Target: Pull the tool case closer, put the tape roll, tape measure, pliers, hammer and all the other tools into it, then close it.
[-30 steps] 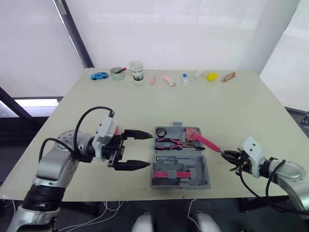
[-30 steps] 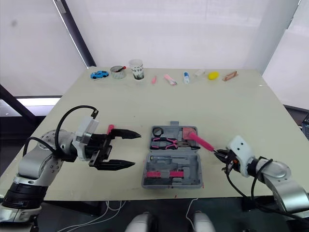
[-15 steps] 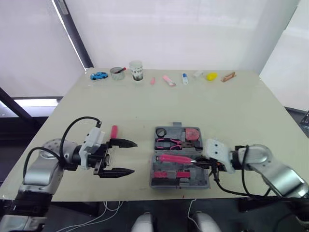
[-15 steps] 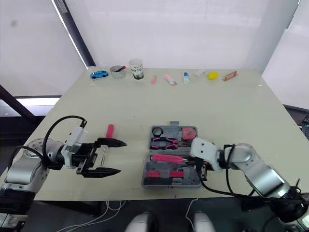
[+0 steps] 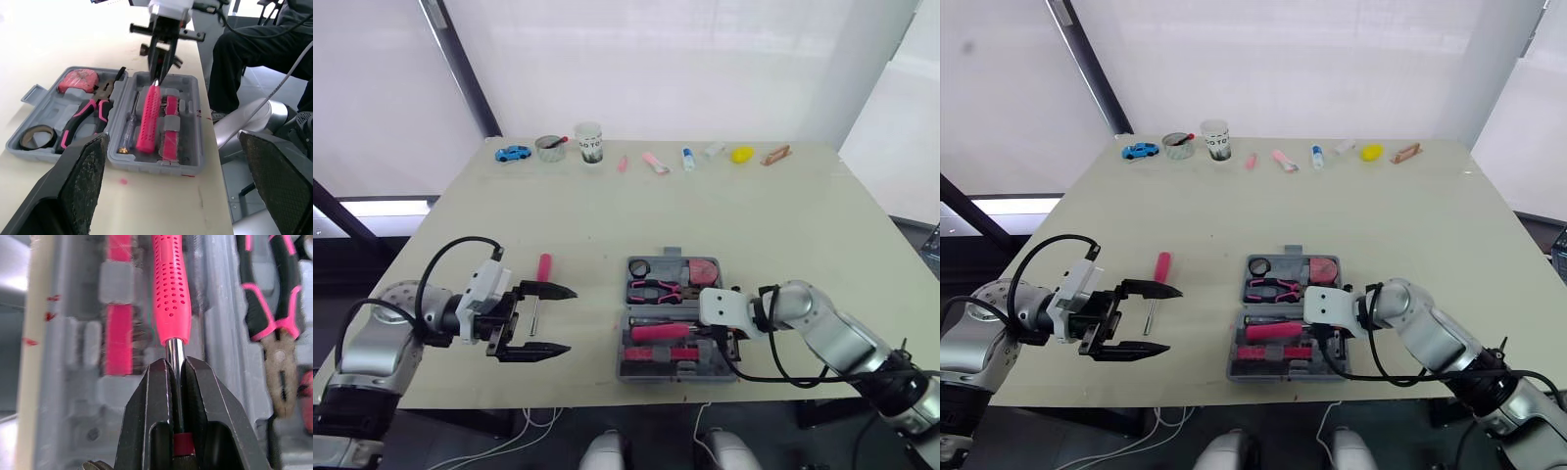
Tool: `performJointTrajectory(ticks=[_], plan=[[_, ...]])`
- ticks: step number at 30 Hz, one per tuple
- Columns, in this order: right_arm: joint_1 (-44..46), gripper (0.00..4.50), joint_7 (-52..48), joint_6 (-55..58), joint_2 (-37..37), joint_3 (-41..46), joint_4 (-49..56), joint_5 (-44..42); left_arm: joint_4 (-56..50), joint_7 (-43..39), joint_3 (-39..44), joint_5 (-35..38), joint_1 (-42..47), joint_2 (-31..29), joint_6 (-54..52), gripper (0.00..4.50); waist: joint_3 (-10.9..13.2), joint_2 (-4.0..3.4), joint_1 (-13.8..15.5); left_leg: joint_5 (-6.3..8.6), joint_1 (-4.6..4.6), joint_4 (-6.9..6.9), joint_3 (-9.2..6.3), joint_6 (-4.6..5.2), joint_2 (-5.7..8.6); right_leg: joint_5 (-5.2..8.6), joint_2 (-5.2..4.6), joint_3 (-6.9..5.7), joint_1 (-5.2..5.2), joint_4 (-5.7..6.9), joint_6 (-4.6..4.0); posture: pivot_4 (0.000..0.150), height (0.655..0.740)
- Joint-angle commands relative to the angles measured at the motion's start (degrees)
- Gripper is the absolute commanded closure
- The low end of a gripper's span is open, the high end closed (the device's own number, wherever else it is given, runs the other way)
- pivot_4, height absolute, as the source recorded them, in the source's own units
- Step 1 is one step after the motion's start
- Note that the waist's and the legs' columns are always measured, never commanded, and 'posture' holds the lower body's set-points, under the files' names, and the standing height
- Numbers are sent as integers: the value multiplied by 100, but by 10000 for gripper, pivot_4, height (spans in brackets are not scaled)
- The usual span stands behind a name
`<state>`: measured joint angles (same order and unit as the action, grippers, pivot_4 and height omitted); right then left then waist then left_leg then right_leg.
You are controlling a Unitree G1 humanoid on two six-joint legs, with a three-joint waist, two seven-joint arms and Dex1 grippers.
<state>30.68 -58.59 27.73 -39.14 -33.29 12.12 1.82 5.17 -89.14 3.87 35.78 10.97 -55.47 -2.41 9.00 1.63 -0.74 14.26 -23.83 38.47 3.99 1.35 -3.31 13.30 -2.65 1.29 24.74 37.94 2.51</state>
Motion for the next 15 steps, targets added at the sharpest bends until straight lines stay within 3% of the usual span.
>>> performJointTrajectory(ticks=[1, 15], plan=[[93, 43966, -93, -217, 34, -27, -2, 178, -73, -336, 41, 114, 41, -107, 49, 0, 0, 0, 2, 0, 0, 0, 0, 0, 0, 0, 0, 0, 0, 0, 0, 1500, 7400], [-84, 43966, -272, -181, 350, -20, 74, 349, -94, -336, 23, 110, 70, -80, 7, 0, 0, 0, 0, 0, 1, 0, 5, 0, -2, 0, 0, 1, -1, 0, 0, 1500, 7400]])
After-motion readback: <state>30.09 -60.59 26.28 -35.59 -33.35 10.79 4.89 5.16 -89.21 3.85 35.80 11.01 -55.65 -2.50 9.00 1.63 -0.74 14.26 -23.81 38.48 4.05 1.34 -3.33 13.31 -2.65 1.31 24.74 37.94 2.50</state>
